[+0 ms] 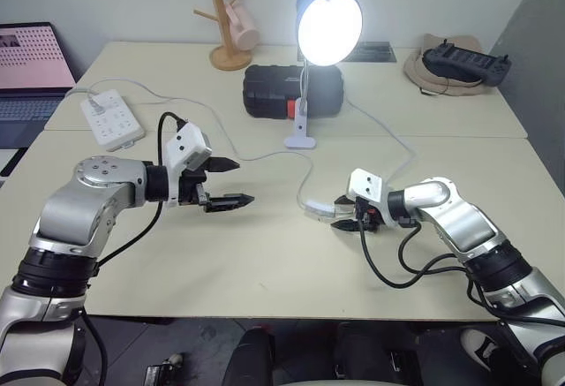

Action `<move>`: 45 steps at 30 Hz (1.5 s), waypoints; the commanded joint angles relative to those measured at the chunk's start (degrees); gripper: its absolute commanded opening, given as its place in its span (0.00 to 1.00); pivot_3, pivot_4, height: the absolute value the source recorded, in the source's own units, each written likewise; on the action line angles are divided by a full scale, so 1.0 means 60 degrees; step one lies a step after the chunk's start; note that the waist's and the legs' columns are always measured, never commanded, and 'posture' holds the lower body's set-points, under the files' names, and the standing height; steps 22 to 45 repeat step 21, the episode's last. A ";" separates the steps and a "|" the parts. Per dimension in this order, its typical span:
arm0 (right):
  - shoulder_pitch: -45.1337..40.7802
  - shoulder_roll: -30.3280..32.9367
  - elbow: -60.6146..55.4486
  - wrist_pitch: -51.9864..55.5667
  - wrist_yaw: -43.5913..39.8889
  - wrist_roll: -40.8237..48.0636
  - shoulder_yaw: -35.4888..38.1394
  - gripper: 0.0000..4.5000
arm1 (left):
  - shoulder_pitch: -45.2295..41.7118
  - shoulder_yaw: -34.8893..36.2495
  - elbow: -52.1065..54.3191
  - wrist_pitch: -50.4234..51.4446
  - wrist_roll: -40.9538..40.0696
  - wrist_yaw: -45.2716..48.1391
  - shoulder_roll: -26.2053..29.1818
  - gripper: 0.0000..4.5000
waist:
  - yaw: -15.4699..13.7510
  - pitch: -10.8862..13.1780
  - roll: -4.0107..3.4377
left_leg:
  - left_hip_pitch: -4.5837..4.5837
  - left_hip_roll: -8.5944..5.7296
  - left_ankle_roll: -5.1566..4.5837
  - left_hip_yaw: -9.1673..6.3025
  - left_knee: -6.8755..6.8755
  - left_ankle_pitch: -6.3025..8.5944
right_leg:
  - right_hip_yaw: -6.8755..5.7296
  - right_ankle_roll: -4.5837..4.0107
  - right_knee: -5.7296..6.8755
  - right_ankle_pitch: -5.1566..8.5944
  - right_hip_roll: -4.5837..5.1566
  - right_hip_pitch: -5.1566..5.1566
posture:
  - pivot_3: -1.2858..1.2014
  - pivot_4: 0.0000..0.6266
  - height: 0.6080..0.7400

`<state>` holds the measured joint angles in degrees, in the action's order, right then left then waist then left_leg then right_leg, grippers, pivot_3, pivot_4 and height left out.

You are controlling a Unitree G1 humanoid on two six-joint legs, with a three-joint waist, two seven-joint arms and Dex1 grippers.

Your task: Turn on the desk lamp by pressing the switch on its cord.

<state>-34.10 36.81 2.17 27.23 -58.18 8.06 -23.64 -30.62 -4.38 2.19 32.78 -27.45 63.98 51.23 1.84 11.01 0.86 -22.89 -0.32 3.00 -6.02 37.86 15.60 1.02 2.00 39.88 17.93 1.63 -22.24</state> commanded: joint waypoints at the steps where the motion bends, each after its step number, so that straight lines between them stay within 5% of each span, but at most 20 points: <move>1: 0.0197 0.0348 -0.1060 0.0606 -0.0529 0.0748 0.0835 0.89 | -0.0362 0.0158 -0.0160 -0.0333 0.0269 0.0216 -0.0016 1.00 | -0.0002 0.0000 0.0000 | -0.0001 0.0000 0.0000 -0.0002 0.0000 0.0000 | -0.0002 0.0000 0.0000 0.0000 0.0001 0.0000 | 0.52 0.24 1.00; 3: 0.0292 0.0502 -0.1560 0.1014 -0.0681 0.1128 0.1178 1.00 | -0.0447 0.0164 -0.0299 -0.0401 0.0361 0.0330 -0.0018 1.00 | -0.0003 0.0001 0.0000 | -0.0001 -0.0001 0.0000 -0.0003 0.0001 0.0000 | -0.0003 0.0000 0.0002 0.0000 0.0001 0.0002 | 0.52 0.24 1.00; 19: 0.1372 0.2781 -0.3775 0.2890 -0.0733 0.2878 0.4448 1.00 | -0.2063 0.0071 -0.2408 -0.1097 0.1196 0.1342 0.0047 1.00 | -0.0057 0.0004 0.0003 | -0.0015 -0.0009 -0.0002 0.0009 0.0008 0.0000 | -0.0025 0.0000 0.0003 0.0000 0.0008 0.0003 | 0.52 0.24 1.00; 45: 0.1590 0.2764 -0.3880 0.2981 -0.0453 0.2939 0.4615 1.00 | -0.2175 0.0034 -0.2669 -0.1305 0.1300 0.1442 -0.0037 1.00 | -0.0043 0.0004 0.0003 | -0.0006 -0.0010 -0.0002 0.0024 0.0009 0.0001 | -0.0018 0.0001 0.0001 0.0000 0.0006 0.0011 | 0.52 0.24 1.00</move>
